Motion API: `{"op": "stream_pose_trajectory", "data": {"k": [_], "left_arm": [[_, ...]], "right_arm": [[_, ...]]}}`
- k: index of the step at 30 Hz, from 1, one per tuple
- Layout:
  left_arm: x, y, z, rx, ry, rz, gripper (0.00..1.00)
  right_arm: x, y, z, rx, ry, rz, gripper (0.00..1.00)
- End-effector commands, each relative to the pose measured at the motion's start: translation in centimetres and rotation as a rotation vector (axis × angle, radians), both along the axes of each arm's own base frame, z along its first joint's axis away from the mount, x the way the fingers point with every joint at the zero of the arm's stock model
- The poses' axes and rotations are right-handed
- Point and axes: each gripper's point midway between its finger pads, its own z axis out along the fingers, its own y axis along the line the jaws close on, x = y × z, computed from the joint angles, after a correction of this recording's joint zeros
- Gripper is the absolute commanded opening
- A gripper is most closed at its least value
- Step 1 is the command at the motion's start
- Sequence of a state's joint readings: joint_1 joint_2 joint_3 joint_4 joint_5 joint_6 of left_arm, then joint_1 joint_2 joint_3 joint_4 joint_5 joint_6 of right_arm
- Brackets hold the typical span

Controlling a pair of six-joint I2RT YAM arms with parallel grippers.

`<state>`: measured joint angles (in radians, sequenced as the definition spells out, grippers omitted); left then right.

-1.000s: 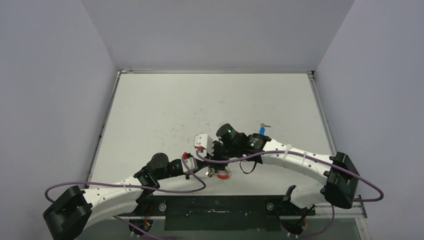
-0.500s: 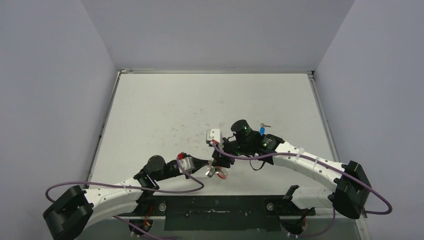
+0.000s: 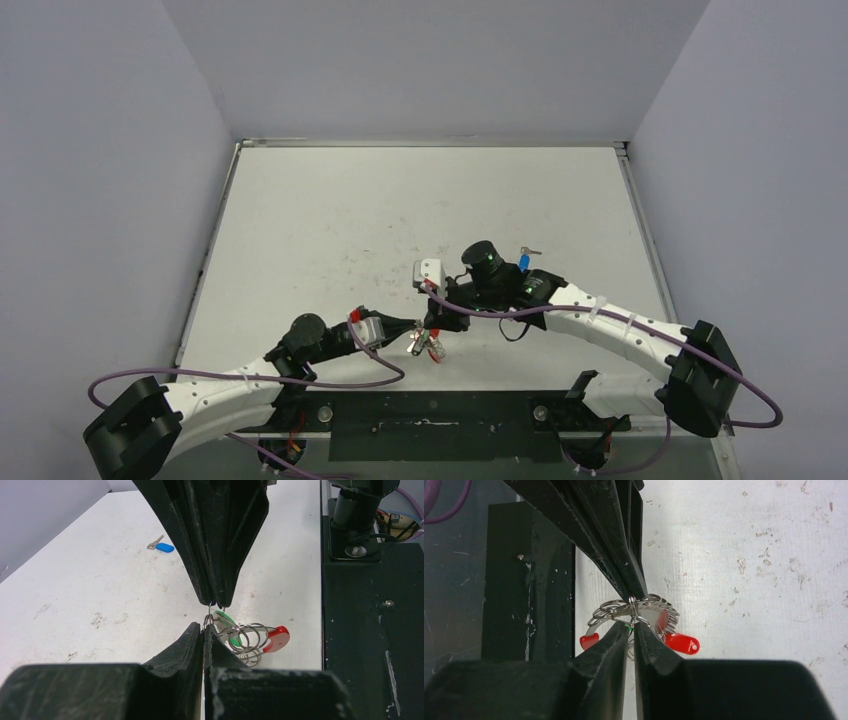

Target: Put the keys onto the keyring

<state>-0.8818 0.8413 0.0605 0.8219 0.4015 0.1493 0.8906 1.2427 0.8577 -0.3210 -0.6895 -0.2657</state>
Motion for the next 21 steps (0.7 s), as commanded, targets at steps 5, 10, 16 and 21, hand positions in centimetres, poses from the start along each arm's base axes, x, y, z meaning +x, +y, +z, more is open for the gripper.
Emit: {"op": "stream_pose_trajectory", "data": {"k": [5, 10, 16, 21], "left_arm": [[-0.2, -0.2, 2.5, -0.068, -0.078, -0.021, 0.00], [-0.3, -0.2, 2.6, -0.070, -0.087, -0.025, 0.00], [-0.3, -0.3, 2.7, -0.073, -0.092, -0.028, 0.00], [-0.3, -0.3, 2.9, -0.078, -0.095, -0.029, 0.00]], "right_arm": [[1.0, 0.7, -0.1, 0.008, -0.019, -0.019, 0.00], [1.1, 0.5, -0.6, -0.008, -0.020, -0.028, 0.00], [1.5, 0.2, -1.7, -0.040, -0.019, -0.049, 0.00], [1.7, 0.6, -2.5, -0.040, -0.007, -0.060, 0.00]]}}
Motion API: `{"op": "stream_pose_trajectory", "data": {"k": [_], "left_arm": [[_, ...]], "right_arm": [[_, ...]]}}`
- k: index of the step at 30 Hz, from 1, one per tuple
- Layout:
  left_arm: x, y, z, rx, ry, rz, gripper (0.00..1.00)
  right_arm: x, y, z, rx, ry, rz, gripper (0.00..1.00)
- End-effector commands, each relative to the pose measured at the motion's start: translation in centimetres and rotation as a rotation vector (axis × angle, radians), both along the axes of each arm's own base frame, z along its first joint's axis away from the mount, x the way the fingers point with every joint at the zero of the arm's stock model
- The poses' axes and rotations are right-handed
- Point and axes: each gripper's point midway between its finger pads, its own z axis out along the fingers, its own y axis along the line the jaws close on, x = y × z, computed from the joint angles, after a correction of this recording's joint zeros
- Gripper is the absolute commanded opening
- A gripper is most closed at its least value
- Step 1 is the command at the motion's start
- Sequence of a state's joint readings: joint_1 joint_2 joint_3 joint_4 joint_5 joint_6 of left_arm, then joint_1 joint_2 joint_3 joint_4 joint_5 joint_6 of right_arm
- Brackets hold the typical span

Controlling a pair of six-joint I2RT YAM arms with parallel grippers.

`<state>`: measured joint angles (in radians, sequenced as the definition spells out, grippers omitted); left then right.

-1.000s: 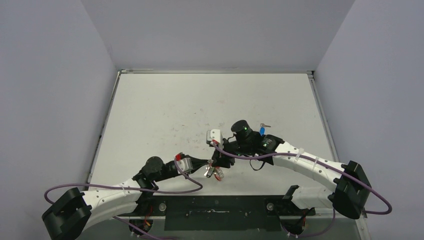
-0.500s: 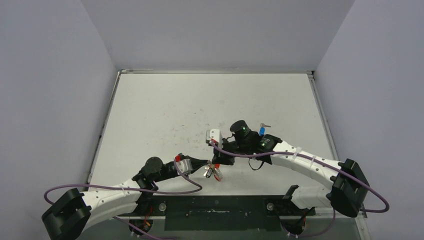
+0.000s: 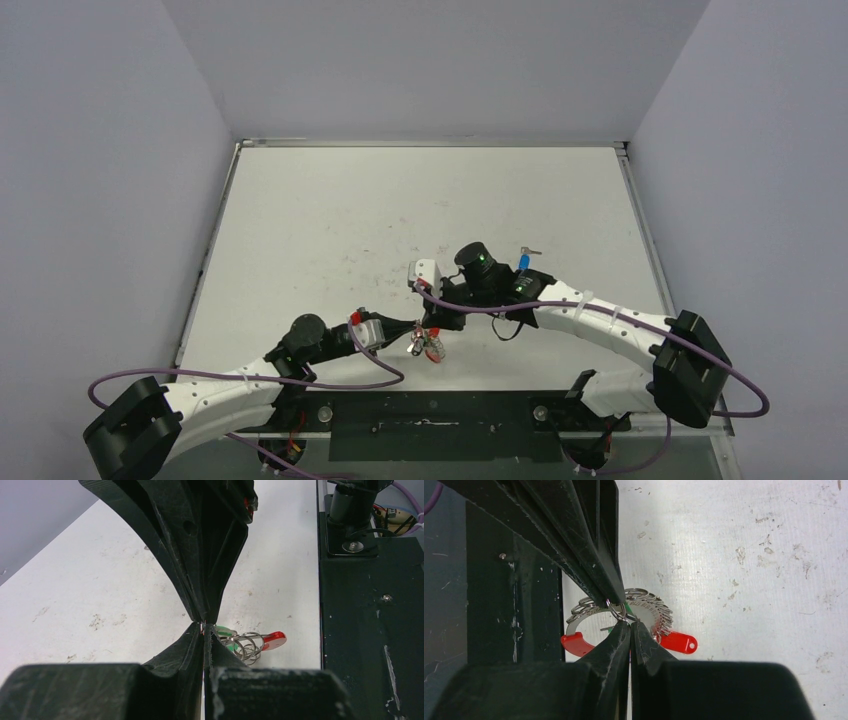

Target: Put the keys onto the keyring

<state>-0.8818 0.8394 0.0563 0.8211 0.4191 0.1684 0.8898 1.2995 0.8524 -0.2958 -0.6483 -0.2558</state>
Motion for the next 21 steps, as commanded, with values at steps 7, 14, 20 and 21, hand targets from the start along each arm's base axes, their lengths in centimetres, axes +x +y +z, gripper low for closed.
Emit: {"op": "stream_pose_trajectory", "data": {"k": [7, 14, 20, 21], "left_arm": [[0.0, -0.3, 3.0, -0.086, -0.073, -0.014, 0.00], [-0.2, -0.3, 2.7, -0.077, -0.072, -0.020, 0.00], [-0.3, -0.3, 2.7, -0.074, -0.076, -0.028, 0.00], [-0.3, -0.3, 2.7, -0.074, -0.077, -0.029, 0.00]], "right_arm": [[1.1, 0.9, -1.0, 0.035, -0.022, -0.034, 0.00], [0.8, 0.5, -0.1, 0.081, -0.075, -0.024, 0.18], [0.4, -0.3, 1.8, 0.138, -0.161, 0.005, 0.20], [0.2, -0.3, 2.0, 0.147, -0.170, 0.019, 0.20]]}}
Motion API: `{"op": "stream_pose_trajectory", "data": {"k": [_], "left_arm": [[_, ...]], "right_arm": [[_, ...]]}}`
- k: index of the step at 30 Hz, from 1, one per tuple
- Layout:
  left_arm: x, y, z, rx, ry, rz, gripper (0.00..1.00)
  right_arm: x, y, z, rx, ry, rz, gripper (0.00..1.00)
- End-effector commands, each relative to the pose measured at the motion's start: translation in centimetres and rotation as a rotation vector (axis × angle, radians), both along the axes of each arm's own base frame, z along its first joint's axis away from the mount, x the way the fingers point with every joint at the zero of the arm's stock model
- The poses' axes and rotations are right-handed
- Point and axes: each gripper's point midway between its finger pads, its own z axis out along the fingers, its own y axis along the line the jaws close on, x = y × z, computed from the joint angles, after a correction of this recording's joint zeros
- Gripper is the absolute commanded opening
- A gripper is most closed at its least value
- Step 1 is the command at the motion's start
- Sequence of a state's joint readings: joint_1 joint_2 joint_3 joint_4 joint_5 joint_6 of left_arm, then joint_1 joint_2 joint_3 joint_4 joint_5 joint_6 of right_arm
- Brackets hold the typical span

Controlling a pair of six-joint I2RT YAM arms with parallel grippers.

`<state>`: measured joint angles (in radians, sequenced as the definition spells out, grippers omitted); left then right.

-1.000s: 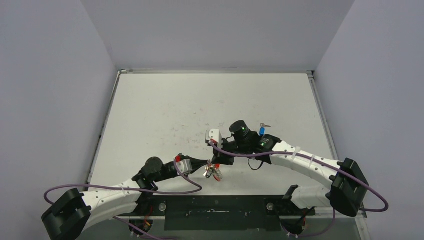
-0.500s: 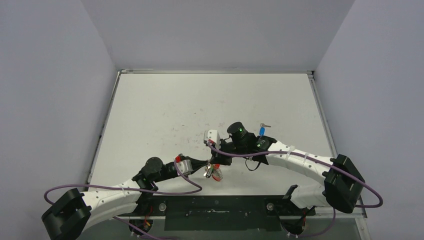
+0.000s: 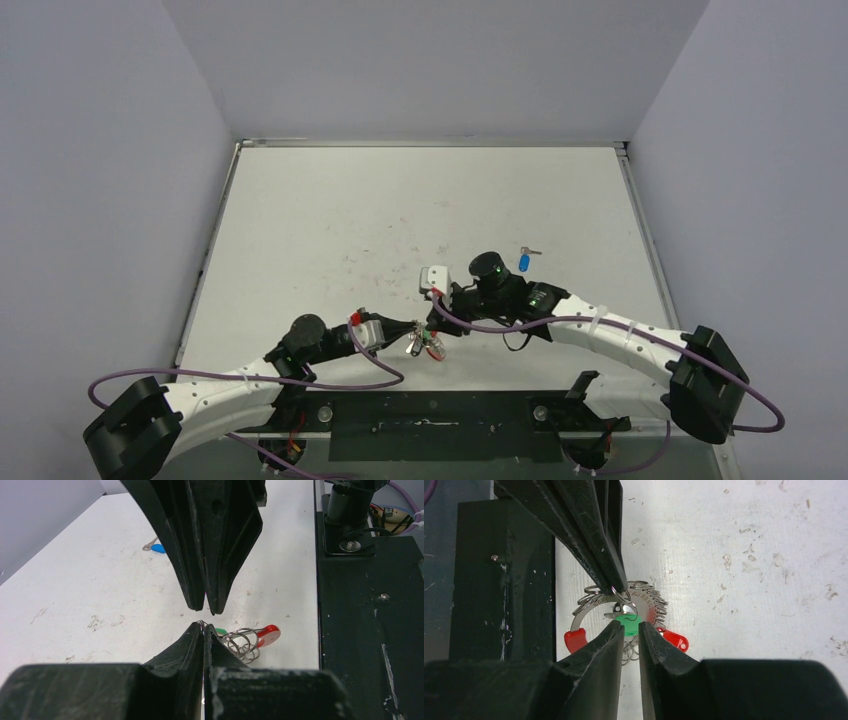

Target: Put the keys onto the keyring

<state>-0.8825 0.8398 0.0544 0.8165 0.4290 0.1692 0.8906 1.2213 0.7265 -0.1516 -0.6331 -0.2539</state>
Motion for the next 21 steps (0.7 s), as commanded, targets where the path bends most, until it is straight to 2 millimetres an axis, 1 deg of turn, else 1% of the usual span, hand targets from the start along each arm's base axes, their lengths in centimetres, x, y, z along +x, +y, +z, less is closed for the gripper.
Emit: {"op": "stream_pose_trajectory", "data": {"k": [1, 5, 9, 10, 13, 14, 18, 21], "left_arm": [[-0.2, -0.3, 2.9, -0.080, -0.080, -0.021, 0.00], [-0.2, -0.3, 3.1, -0.083, -0.085, -0.023, 0.00], [-0.3, -0.4, 3.2, -0.086, -0.089, -0.028, 0.00], [-0.3, -0.4, 3.3, -0.086, -0.088, -0.029, 0.00], [-0.3, -0.4, 3.4, -0.089, -0.092, -0.032, 0.00], [-0.4, -0.4, 3.5, -0.090, -0.094, -0.033, 0.00], [-0.5, -0.4, 3.4, -0.089, -0.091, -0.041, 0.00], [-0.5, -0.5, 3.5, -0.089, -0.092, -0.045, 0.00]], "right_arm": [[0.1, 0.1, 2.7, 0.088, -0.118, 0.045, 0.20], [-0.6, 0.2, 3.2, 0.132, -0.151, 0.104, 0.20], [-1.1, 0.5, 3.3, 0.167, -0.178, 0.148, 0.21], [-1.1, 0.6, 3.3, 0.174, -0.187, 0.157, 0.22], [-0.9, 0.8, 3.3, 0.195, -0.217, 0.165, 0.34], [-0.9, 0.9, 3.2, 0.200, -0.225, 0.167, 0.37], [-0.3, 1.3, 3.5, 0.221, -0.254, 0.151, 0.40], [0.0, 1.5, 3.6, 0.235, -0.269, 0.151, 0.40]]}}
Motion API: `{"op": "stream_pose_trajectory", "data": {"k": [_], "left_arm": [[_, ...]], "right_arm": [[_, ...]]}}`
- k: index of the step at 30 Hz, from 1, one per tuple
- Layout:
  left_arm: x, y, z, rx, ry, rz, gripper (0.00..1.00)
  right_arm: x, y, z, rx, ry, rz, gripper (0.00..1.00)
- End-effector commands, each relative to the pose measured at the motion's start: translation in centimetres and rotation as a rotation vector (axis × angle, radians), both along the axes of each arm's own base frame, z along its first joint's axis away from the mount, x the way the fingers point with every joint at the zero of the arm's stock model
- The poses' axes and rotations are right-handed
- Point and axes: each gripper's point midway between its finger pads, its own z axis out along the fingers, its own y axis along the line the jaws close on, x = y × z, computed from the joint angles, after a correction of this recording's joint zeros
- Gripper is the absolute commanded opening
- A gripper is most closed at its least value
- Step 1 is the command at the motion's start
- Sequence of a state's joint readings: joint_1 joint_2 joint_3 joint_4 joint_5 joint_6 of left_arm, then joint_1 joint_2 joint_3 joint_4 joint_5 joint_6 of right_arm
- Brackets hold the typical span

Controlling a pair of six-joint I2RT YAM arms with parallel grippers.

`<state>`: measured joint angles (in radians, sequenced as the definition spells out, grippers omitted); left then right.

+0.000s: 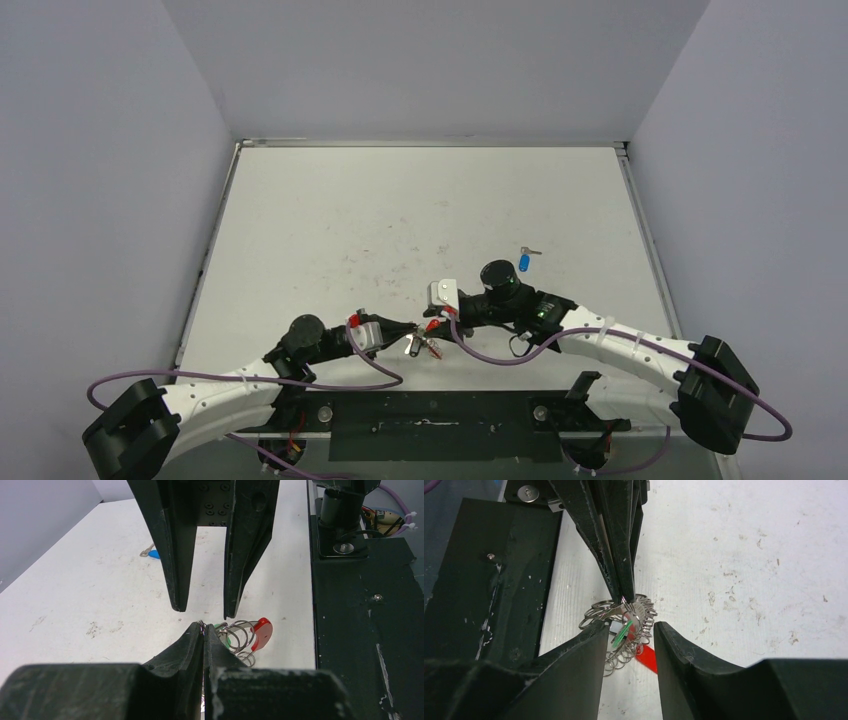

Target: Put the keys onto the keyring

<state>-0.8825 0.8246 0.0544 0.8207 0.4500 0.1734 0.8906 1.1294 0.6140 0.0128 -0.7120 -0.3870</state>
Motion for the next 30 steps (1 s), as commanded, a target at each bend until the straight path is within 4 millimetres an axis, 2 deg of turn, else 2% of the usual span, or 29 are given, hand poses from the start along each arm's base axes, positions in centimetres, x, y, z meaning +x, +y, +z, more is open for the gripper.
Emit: {"op": "stream_pose_trajectory", "data": {"k": [1, 14, 18, 23, 27, 30], "left_arm": [[-0.2, -0.4, 2.9, -0.076, -0.074, -0.027, 0.00], [-0.3, -0.5, 3.0, -0.075, -0.078, -0.033, 0.00], [-0.3, -0.5, 3.0, -0.075, -0.076, -0.036, 0.00], [-0.4, -0.6, 2.9, -0.072, -0.072, -0.042, 0.00], [-0.4, -0.6, 2.8, -0.070, -0.070, -0.042, 0.00], [-0.3, -0.5, 2.9, -0.074, -0.071, -0.038, 0.00]], "right_arm": [[0.8, 1.4, 2.3, 0.104, -0.091, 0.029, 0.40], [-0.1, 1.9, 0.4, 0.103, -0.084, 0.115, 0.31], [0.0, 2.3, 0.8, 0.135, -0.084, 0.109, 0.27], [0.2, 2.3, 1.0, 0.148, -0.091, 0.098, 0.17], [0.1, 2.4, 1.2, 0.152, -0.087, 0.099, 0.02], [0.2, 2.3, 0.9, 0.129, -0.081, 0.098, 0.00]]}}
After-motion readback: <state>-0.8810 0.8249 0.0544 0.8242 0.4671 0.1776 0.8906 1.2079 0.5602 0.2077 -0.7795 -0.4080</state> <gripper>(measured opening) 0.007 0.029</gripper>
